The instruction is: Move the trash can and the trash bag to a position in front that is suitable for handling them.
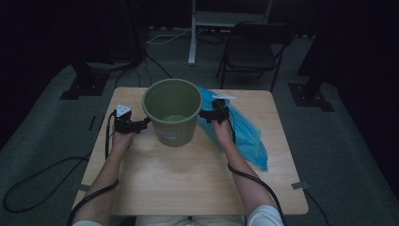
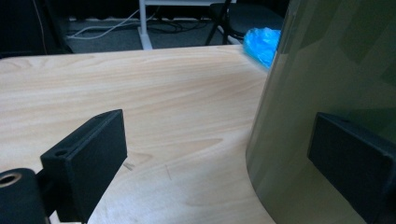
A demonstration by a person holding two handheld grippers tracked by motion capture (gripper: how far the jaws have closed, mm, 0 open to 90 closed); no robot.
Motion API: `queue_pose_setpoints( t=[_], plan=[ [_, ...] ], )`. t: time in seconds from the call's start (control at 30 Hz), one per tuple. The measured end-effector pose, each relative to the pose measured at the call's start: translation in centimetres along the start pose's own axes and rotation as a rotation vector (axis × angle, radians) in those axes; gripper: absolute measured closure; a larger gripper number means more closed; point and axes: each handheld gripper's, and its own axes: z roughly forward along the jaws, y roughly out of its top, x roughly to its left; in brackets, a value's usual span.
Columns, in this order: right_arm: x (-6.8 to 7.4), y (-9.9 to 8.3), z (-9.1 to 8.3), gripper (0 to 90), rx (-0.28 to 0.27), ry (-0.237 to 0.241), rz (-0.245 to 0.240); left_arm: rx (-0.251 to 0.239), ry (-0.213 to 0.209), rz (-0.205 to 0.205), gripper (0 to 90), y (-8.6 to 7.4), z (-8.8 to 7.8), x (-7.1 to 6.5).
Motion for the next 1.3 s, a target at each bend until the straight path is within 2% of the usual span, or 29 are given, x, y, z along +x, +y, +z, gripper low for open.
queue_pose_setpoints(
  t=[0.03, 0.37, 0.5, 0.6, 0.67, 0.73, 0.87, 1.03, 1.1, 1.23, 1.3],
  plan=[
    [-0.1, -0.3, -0.3, 15.6, -0.001, 0.010, 0.006, 0.005, -0.001, 0.022, 5.2, -0.1, -0.4, -0.3],
    [0.3, -2.2, -2.4, 15.6, -0.017, 0.048, -0.005, 0.018, -0.032, 0.053, 5.2, -1.1, -2.4, -1.6],
    [0.4, -2.9, -3.6, 15.6, -0.011, 0.062, -0.016, 0.025, -0.044, 0.067, 5.2, -1.6, -3.4, -2.7],
    [0.4, -3.6, -4.6, 15.7, -0.009, 0.072, -0.022, 0.035, -0.054, 0.092, 5.2, -2.0, -4.3, -3.5],
    [0.5, -4.0, -5.3, 15.8, -0.008, 0.079, -0.039, 0.037, -0.053, 0.124, 5.2, -2.2, -5.1, -4.2],
    [0.6, -4.5, -6.0, 15.7, -0.003, 0.085, -0.054, 0.042, -0.054, 0.137, 5.2, -2.5, -5.8, -4.7],
    [0.8, -5.6, -7.3, 15.8, 0.001, 0.112, -0.043, 0.047, -0.068, 0.147, 5.2, -3.2, -7.0, -5.6],
    [1.5, -6.9, -9.3, 15.8, 0.014, 0.131, -0.082, 0.056, -0.100, 0.170, 5.2, -4.0, -8.6, -6.4],
    [1.8, -7.4, -10.0, 15.8, 0.010, 0.142, -0.082, 0.057, -0.101, 0.176, 5.2, -4.3, -9.1, -6.7],
    [2.2, -8.5, -11.2, 15.8, -0.001, 0.154, -0.085, 0.058, -0.135, 0.163, 5.2, -5.1, -10.2, -7.4],
    [2.2, -8.8, -11.4, 15.7, 0.003, 0.154, -0.086, 0.059, -0.138, 0.163, 5.2, -5.3, -10.5, -7.6]
  ],
)
